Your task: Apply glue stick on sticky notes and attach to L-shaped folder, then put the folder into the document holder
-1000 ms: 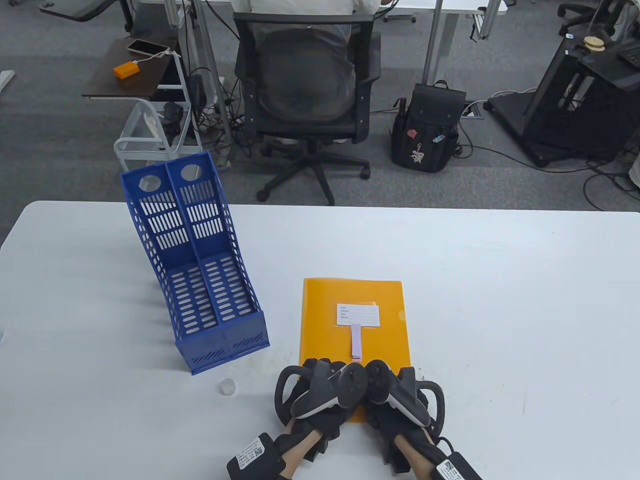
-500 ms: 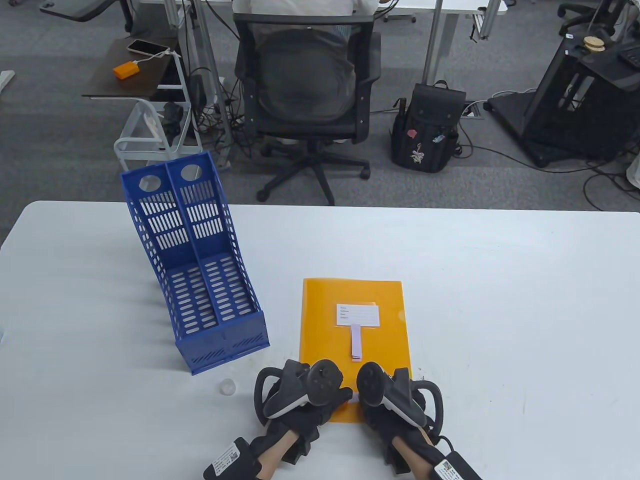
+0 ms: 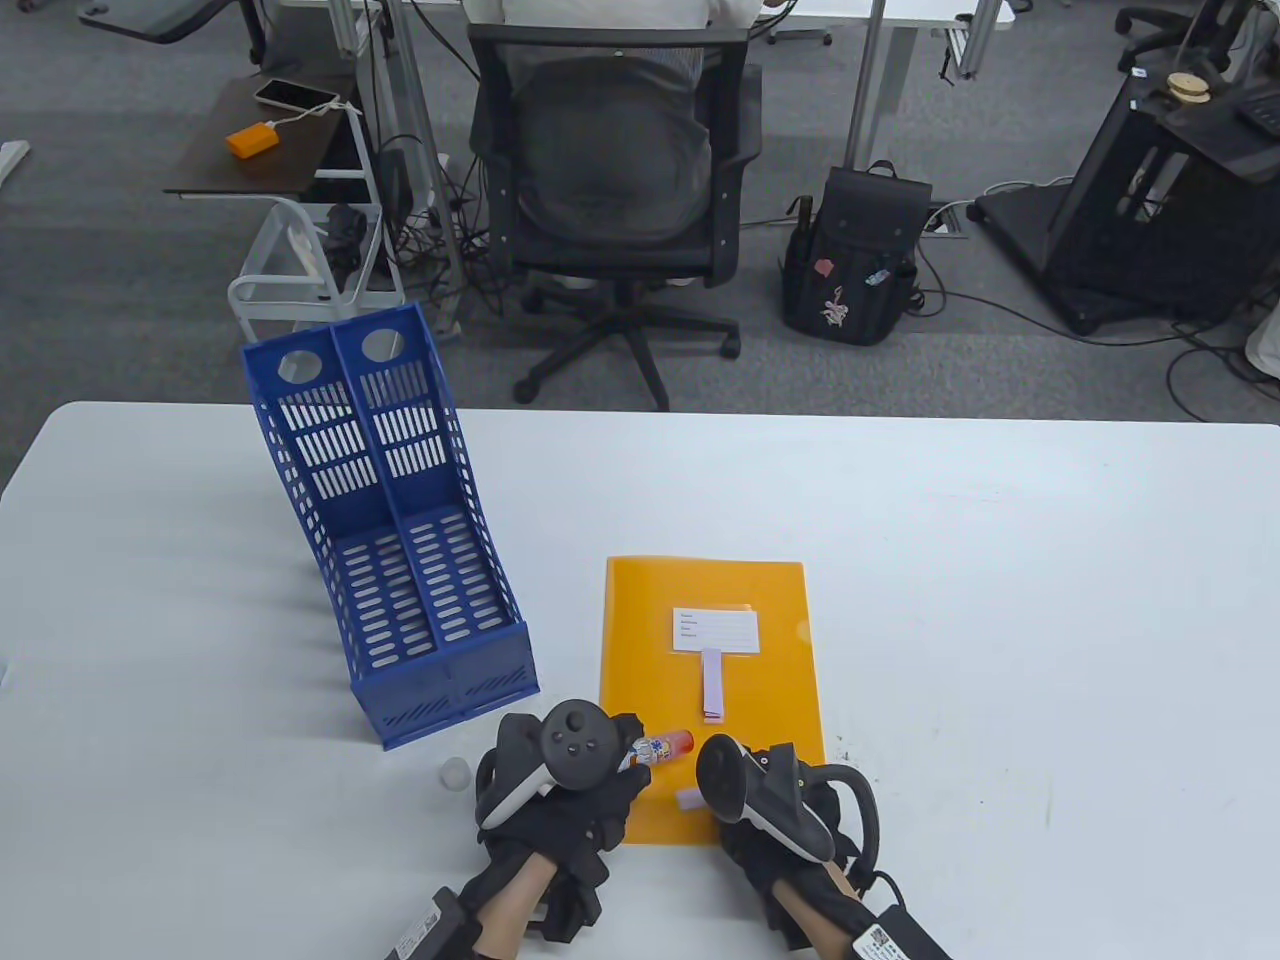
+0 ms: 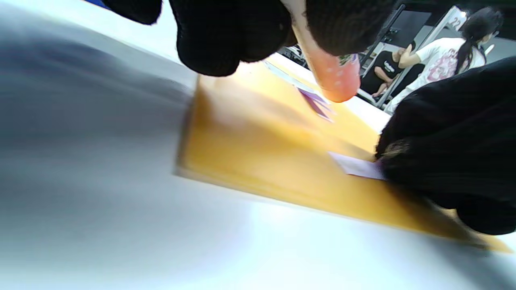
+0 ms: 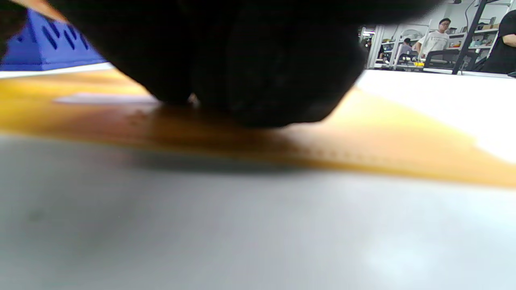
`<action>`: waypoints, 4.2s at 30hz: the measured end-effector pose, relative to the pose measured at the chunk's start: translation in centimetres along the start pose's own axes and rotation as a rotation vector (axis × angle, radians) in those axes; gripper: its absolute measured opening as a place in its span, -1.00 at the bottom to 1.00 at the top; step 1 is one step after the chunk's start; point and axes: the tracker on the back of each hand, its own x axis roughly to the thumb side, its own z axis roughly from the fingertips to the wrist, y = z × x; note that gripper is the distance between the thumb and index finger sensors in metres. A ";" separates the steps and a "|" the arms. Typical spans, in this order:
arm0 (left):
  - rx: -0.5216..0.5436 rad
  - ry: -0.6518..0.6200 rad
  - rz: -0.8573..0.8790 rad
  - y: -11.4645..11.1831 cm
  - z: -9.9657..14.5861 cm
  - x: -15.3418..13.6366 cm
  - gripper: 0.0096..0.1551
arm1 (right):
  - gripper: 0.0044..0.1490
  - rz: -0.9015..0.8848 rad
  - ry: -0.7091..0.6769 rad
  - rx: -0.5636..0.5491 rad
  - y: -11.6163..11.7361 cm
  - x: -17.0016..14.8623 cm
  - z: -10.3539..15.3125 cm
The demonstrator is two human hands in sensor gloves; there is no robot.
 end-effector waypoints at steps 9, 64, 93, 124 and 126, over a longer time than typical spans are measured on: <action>0.033 0.041 0.021 -0.4 0.0 -0.4 -0.30 | -0.49 0.014 -0.009 -0.042 0.0 0.2 0.1; 0.004 0.141 0.247 0.1 -0.5 -1.9 -0.29 | -0.53 -0.093 0.121 -0.225 -4.1 -1.2 -9.2; -0.029 0.122 0.295 0.3 -0.5 -2.4 -0.29 | -0.54 0.060 -0.012 -0.090 -1.4 1.2 -8.3; -0.036 0.123 0.295 0.3 -0.5 -2.5 -0.29 | -0.52 0.032 -0.014 0.067 -2.2 0.4 -8.5; -0.037 0.122 0.288 0.3 -0.5 -2.5 -0.29 | -0.53 0.012 -0.024 0.065 -2.3 0.1 -8.5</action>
